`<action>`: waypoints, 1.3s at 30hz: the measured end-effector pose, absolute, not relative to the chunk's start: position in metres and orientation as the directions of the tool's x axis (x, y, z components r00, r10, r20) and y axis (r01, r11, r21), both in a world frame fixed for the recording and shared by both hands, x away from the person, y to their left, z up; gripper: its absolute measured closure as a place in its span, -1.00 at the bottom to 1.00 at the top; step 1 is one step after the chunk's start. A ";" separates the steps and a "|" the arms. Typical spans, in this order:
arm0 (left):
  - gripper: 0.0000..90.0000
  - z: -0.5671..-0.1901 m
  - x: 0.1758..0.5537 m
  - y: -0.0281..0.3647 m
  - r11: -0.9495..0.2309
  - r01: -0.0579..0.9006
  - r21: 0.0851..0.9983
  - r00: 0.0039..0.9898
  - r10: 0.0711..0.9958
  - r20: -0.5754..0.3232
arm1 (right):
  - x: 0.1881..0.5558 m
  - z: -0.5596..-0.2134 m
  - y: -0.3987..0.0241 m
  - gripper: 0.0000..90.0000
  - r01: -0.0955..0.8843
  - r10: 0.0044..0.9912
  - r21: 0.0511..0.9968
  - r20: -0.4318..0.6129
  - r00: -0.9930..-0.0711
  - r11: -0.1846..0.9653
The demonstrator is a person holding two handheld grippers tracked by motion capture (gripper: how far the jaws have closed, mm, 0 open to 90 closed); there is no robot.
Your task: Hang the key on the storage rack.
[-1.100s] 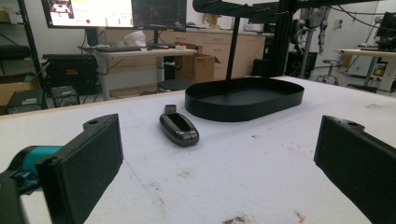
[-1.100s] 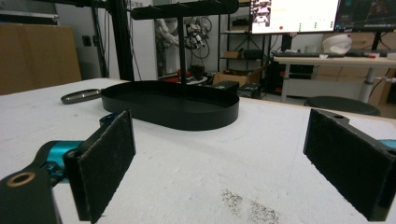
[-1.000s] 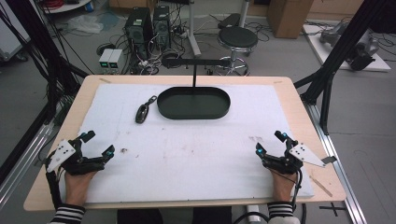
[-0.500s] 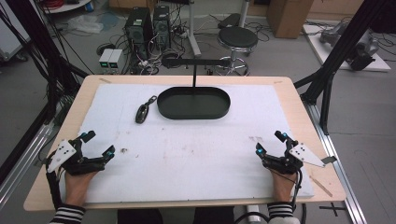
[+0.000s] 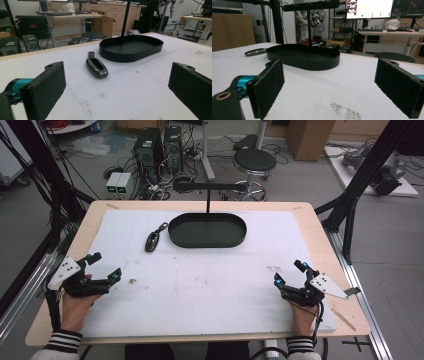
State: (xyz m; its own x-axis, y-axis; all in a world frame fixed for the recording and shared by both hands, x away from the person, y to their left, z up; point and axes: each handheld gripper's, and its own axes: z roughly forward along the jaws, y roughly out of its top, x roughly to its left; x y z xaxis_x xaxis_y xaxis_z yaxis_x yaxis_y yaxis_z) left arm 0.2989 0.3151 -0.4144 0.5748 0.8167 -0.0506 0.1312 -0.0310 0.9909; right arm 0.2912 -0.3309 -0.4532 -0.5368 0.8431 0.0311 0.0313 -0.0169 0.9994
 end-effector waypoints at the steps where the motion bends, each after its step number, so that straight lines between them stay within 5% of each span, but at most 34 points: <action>1: -0.96 -0.409 0.302 0.315 -0.036 0.138 0.990 0.573 0.818 -0.050 | 0.291 -0.453 -0.331 -0.82 0.031 0.843 0.999 0.031 -0.537 -0.017; 18: -0.96 -0.366 0.380 0.304 -0.224 0.425 0.877 0.574 0.816 -0.070 | 0.291 -0.453 -0.332 -0.82 0.033 0.843 0.999 0.038 -0.537 -0.024; 39: -0.96 -0.325 0.456 0.262 -0.386 0.457 0.802 0.630 0.776 0.015 | 0.292 -0.453 -0.332 -0.82 0.033 0.842 0.999 0.039 -0.537 -0.025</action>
State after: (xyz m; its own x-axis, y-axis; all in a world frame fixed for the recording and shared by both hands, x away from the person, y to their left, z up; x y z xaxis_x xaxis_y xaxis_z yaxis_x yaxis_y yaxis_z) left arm 0.4563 0.2619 -0.3250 0.6302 0.7763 0.0145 0.4568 -0.3858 0.8015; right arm 0.2917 -0.3324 -0.4532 -0.5374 0.8424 0.0388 0.0334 -0.0247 0.9991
